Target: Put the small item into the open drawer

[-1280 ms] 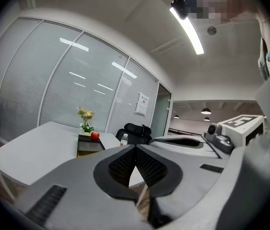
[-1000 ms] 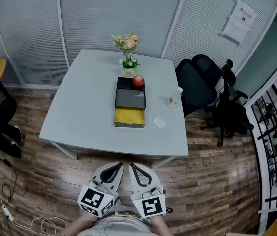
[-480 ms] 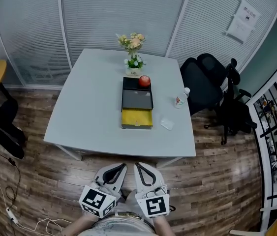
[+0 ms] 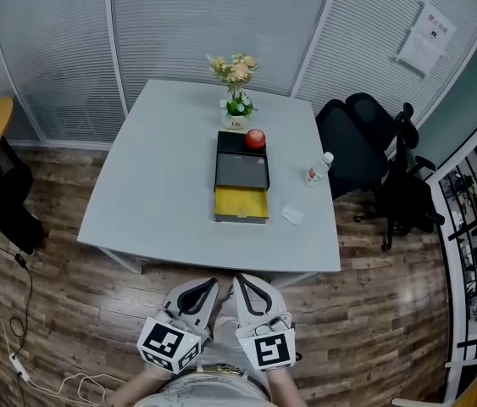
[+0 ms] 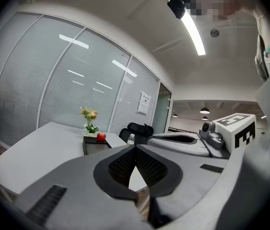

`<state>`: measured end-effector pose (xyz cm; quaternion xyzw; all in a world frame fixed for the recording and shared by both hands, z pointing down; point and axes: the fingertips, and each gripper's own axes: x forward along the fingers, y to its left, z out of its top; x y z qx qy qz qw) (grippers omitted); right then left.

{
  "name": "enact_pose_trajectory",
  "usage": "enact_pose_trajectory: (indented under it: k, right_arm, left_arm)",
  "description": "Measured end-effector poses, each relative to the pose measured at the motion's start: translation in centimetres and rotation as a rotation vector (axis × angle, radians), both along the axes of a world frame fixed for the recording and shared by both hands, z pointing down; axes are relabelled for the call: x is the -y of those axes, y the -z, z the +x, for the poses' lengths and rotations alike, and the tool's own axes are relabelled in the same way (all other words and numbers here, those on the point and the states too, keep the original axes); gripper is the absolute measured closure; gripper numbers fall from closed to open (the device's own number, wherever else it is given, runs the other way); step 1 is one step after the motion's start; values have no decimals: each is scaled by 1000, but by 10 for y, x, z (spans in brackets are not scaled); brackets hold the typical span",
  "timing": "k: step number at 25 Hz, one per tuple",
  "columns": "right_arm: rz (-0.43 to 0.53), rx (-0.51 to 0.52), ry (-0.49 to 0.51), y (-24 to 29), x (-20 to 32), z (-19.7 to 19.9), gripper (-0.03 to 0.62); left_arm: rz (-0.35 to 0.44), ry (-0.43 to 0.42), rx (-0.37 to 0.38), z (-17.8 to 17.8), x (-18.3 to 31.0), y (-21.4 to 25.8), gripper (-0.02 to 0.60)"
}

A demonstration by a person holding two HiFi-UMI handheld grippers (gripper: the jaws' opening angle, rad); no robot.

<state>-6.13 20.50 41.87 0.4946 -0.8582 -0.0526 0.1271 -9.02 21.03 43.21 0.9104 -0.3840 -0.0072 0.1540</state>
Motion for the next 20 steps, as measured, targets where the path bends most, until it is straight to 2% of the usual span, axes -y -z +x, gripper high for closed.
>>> enact_pose_trajectory:
  k: [11, 20]
  right_arm:
    - [6, -2, 13, -1, 27, 5, 591]
    - [-7, 2, 23, -4, 84, 25, 591]
  left_arm:
    - [4, 8, 13, 6, 28, -1, 584]
    - [-7, 0, 6, 31, 86, -4, 584]
